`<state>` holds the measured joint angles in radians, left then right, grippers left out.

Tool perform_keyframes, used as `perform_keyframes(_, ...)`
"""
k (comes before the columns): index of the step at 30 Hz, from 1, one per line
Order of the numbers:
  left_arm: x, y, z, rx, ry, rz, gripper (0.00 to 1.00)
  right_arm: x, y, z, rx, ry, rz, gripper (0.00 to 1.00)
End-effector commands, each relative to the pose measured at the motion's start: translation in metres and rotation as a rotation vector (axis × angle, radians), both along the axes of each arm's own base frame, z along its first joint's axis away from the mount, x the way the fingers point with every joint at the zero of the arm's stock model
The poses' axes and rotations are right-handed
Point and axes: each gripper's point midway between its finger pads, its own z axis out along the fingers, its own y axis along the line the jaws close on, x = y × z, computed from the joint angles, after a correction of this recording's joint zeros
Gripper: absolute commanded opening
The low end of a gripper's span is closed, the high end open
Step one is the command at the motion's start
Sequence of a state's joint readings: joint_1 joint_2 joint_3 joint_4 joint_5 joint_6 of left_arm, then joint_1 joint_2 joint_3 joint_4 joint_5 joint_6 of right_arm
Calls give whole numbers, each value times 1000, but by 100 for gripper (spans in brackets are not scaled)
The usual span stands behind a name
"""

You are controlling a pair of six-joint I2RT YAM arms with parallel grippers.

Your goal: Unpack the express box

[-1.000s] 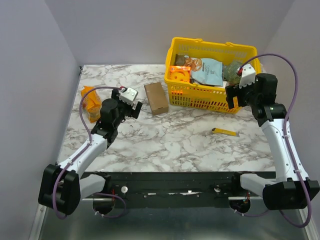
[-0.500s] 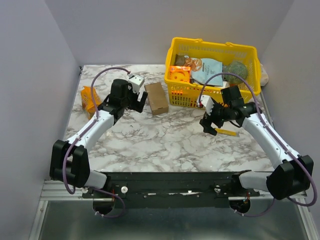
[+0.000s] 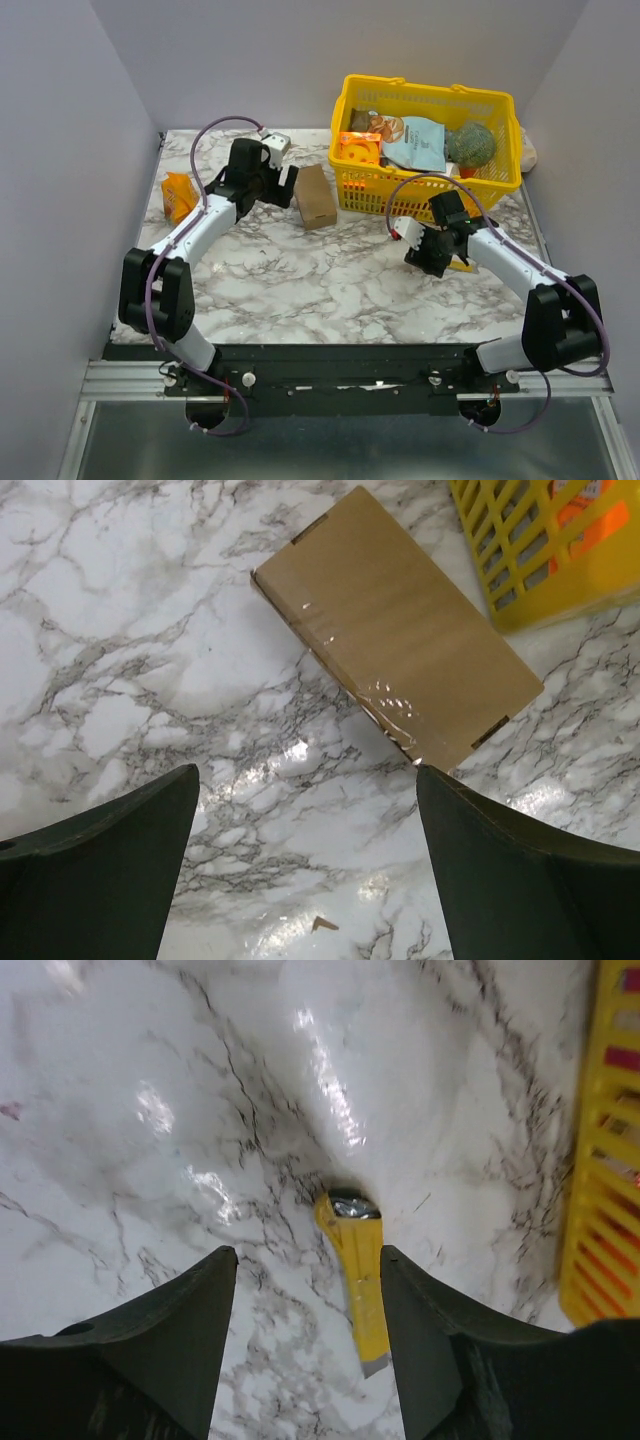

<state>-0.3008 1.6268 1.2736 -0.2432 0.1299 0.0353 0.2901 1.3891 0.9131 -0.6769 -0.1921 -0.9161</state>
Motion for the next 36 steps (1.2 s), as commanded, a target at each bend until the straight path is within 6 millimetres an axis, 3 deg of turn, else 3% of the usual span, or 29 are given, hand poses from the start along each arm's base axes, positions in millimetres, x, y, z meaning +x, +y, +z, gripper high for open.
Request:
perform_keyframes(1, -28, 6, -4, -14, 34, -5, 98, 16, -32, -12, -134, -43, -38, 65)
perform_keyframes(6, -42, 11, -9, -25, 33, 12, 98, 26, -34, -17, -162, -55, -30, 65)
perform_keyframes(14, -59, 14, -17, -41, 54, 16, 98, 28, -50, -45, -274, 17, -4, 64)
perform_keyframes(17, -61, 18, -17, -28, 47, 21, 98, 23, -54, -52, -295, 58, -6, 50)
perform_keyframes(18, -61, 18, -17, -30, 44, 20, 98, 18, -56, -56, -301, 89, -5, 37)
perform_keyframes(22, -62, 16, -17, -37, 46, 7, 97, 6, -43, -51, -235, 159, 5, 12)
perform_keyframes(23, -64, 9, -15, -34, 39, -51, 96, 13, -31, -39, -178, 151, -6, 10)
perform_keyframes(24, -64, 6, -10, -27, 21, -82, 96, 4, -25, -33, -155, 195, -3, 7)
perform_keyframes(26, -66, -3, -4, -31, 3, -125, 97, 7, 0, -7, -29, 194, -5, 6)
perform_keyframes(28, -68, -11, 9, -34, -37, -178, 99, 16, 28, 36, 74, 158, 30, 4)
perform_keyframes(30, -72, -24, 25, -72, -86, -248, 99, 11, 64, 76, 242, 166, 80, 1)
perform_keyframes(31, -75, -29, 31, -88, -107, -274, 99, 24, 78, 109, 312, 110, 95, 1)
perform_keyframes(32, -77, -34, 37, -109, -128, -301, 99, 24, 95, 127, 405, 132, 96, 1)
perform_keyframes(33, -83, -44, 50, -156, -177, -361, 99, 26, 104, 142, 448, 133, 97, 1)
perform_keyframes(34, -85, -48, 57, -180, -205, -387, 99, 37, 113, 173, 507, 79, 109, 1)
perform_keyframes(36, -91, -60, 79, -242, -300, -444, 99, 44, 133, 203, 631, 79, 99, 1)
